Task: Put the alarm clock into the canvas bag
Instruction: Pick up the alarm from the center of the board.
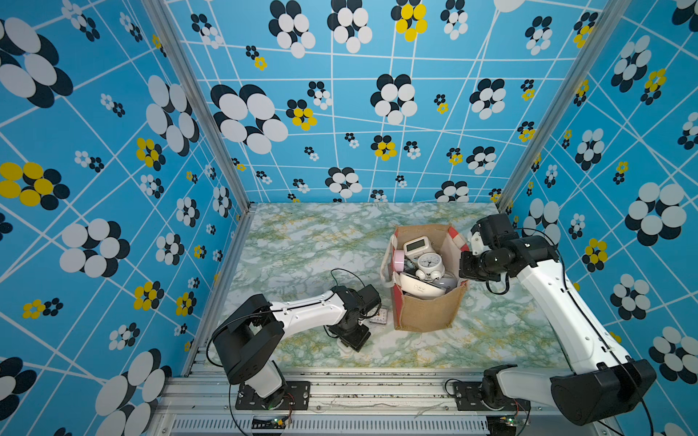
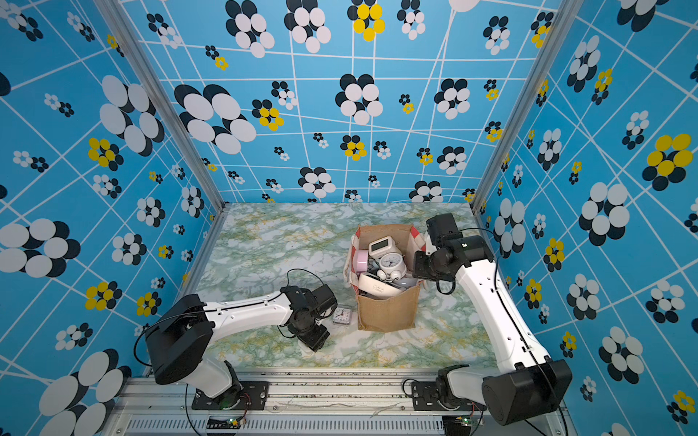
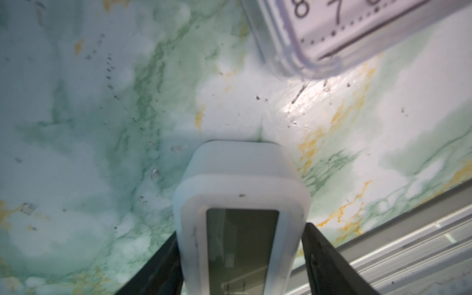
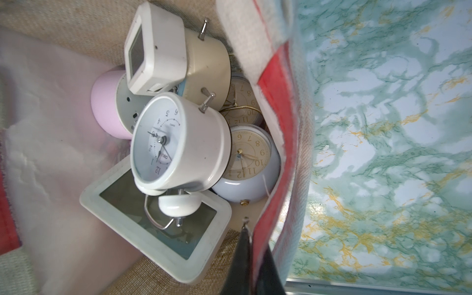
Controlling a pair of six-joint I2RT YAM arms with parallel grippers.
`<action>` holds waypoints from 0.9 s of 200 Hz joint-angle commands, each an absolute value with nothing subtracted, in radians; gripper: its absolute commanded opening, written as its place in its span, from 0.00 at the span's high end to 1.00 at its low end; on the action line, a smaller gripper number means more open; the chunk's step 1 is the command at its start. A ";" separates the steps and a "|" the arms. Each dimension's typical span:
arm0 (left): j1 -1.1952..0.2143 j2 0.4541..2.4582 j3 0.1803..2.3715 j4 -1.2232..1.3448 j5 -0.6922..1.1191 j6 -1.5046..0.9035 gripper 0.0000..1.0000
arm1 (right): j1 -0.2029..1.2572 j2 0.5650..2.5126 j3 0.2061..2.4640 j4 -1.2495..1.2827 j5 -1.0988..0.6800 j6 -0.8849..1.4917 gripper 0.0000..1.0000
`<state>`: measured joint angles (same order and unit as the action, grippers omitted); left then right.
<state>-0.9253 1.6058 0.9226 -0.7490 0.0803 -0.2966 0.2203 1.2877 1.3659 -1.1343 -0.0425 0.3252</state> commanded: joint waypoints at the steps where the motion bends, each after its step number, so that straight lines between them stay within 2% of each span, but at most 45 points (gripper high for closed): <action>1: -0.936 1.618 0.913 -0.738 0.077 -0.305 0.33 | 0.223 1.278 1.358 -1.094 -0.036 0.308 1.00; 31: -0.938 1.598 0.916 -0.740 0.068 -0.305 0.40 | 0.224 1.275 1.358 -1.096 -0.035 0.309 1.00; 90: -0.919 1.519 0.952 -0.746 0.061 -0.314 0.46 | 0.223 1.258 1.358 -1.115 -0.016 0.308 1.00; 180: -0.762 1.297 1.035 -0.745 0.175 -0.325 0.52 | 0.224 1.219 1.366 -1.188 0.080 0.311 1.00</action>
<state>-0.7979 1.3521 0.9791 -0.7364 0.1261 -0.3172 0.2203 1.2594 1.3533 -1.1679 0.0227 0.3248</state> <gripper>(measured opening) 0.584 0.054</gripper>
